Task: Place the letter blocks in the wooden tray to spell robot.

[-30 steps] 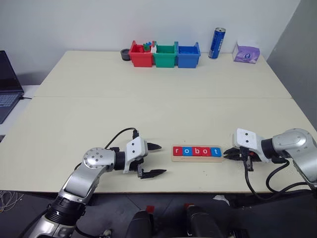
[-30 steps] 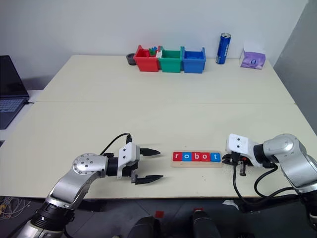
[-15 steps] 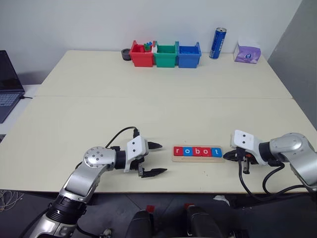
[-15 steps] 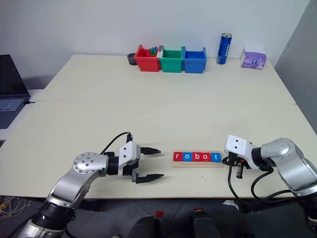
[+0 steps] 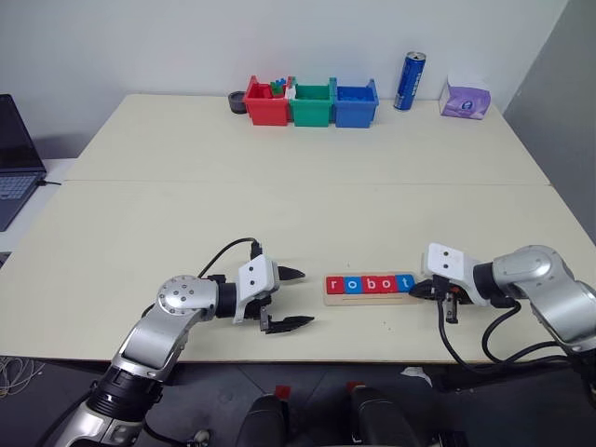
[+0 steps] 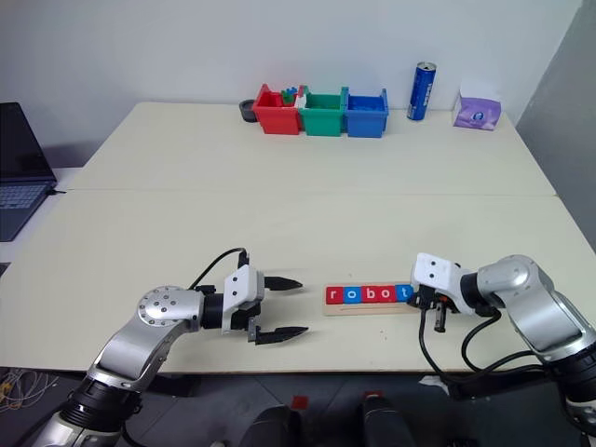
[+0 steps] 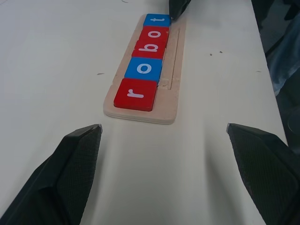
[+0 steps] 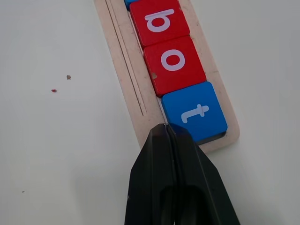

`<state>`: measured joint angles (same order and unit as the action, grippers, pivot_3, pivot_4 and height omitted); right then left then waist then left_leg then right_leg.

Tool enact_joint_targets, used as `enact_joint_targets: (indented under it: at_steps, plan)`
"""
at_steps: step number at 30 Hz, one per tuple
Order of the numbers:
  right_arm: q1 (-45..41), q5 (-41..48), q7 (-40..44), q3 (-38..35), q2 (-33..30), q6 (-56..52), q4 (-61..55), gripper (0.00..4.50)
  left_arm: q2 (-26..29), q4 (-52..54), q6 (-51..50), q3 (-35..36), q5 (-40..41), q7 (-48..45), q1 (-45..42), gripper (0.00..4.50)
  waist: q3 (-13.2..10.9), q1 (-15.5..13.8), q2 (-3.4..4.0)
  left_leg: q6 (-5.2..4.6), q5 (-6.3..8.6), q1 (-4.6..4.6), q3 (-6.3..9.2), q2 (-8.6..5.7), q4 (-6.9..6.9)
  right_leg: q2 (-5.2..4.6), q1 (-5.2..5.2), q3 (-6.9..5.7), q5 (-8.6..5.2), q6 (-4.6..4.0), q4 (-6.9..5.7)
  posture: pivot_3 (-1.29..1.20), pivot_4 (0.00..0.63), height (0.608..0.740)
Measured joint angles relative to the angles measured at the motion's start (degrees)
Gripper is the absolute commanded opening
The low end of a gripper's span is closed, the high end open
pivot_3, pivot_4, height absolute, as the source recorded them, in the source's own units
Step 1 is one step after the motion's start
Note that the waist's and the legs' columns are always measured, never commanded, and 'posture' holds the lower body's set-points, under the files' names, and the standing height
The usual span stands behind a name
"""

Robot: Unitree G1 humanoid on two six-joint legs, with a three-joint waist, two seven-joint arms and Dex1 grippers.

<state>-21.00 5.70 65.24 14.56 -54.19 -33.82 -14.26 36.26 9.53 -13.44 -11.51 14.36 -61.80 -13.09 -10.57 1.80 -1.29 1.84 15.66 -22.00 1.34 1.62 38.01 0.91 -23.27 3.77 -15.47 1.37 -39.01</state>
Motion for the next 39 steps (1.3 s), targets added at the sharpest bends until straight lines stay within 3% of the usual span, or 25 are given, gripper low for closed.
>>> enact_joint_targets:
  at_steps: [15, 25, 39]
  plan:
    - [2.7, 2.6, 3.5, -6.9, -6.7, 4.2, 2.2, 0.03, 2.9, -0.6, -0.3, 5.2, 0.0, 3.3, 1.6, 4.50, 0.0, 0.0, 0.00, 0.00, 0.00, 0.01, -0.02, 0.01, 0.00, -0.01, 0.00, 0.01, 0.00, 0.00, 0.00, 0.00, 0.150, 0.740]
    - [0.7, 7.4, 7.6, -9.5, -7.1, 5.1, 5.7, 0.03, 0.6, -0.9, -5.3, 11.8, 2.9, 10.1, 0.9, 4.50, 0.0, 0.0, 0.00, 0.00, 0.00, 0.01, 0.01, 0.02, 0.00, -0.02, 0.00, -0.01, 0.07, -0.11, 0.00, 0.00, 0.150, 0.740]
    - [-0.8, 9.1, 12.0, -10.2, -8.3, 8.3, 9.9, 0.03, 0.9, 1.9, -6.7, 12.7, 7.8, 7.9, 2.2, 4.50, 0.0, 0.0, 0.00, 0.00, 0.00, 0.01, -0.01, 0.02, 0.00, -0.02, 0.00, 0.00, 0.08, -0.13, 0.00, 0.00, 0.150, 0.740]
